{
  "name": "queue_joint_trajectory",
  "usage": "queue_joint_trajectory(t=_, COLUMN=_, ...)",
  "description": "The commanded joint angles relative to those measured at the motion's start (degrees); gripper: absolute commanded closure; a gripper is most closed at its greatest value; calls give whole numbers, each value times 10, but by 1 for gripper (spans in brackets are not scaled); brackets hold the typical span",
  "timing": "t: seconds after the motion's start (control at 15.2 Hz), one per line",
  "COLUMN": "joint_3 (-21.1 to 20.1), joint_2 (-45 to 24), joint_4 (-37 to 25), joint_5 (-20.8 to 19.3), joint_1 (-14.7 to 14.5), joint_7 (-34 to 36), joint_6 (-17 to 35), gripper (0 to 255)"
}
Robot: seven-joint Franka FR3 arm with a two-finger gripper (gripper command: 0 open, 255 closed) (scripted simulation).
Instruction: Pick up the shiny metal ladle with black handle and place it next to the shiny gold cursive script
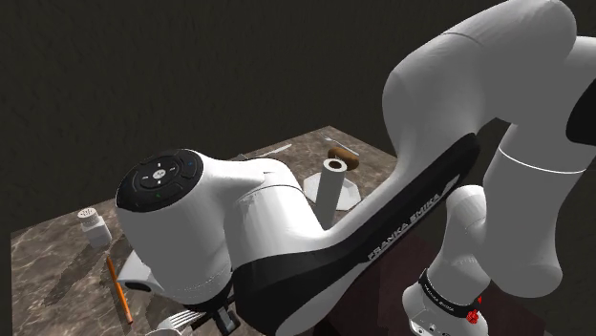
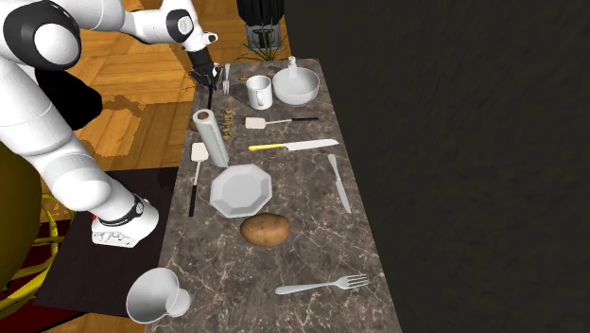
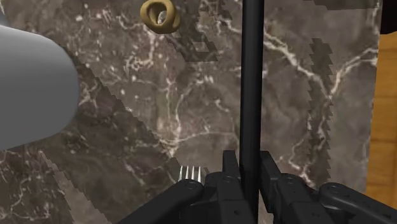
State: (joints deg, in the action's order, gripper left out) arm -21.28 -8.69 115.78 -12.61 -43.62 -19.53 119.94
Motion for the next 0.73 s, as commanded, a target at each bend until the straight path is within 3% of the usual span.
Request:
queue_joint_trajectory(t=0.0, joint_3=1, joint_2=-6, joint_4=7, joint_5=-4, joint_1=0, joint_7=4, joint_6=13, gripper=255)
queue_joint_trajectory(t=0.26, joint_3=3, joint_2=-23, joint_4=19, joint_5=-15, joint_1=-2, joint_7=14, joint_6=39, gripper=255)
queue_joint_trajectory(t=0.66, joint_3=3, joint_2=-23, joint_4=19, joint_5=-15, joint_1=-2, joint_7=14, joint_6=39, gripper=255)
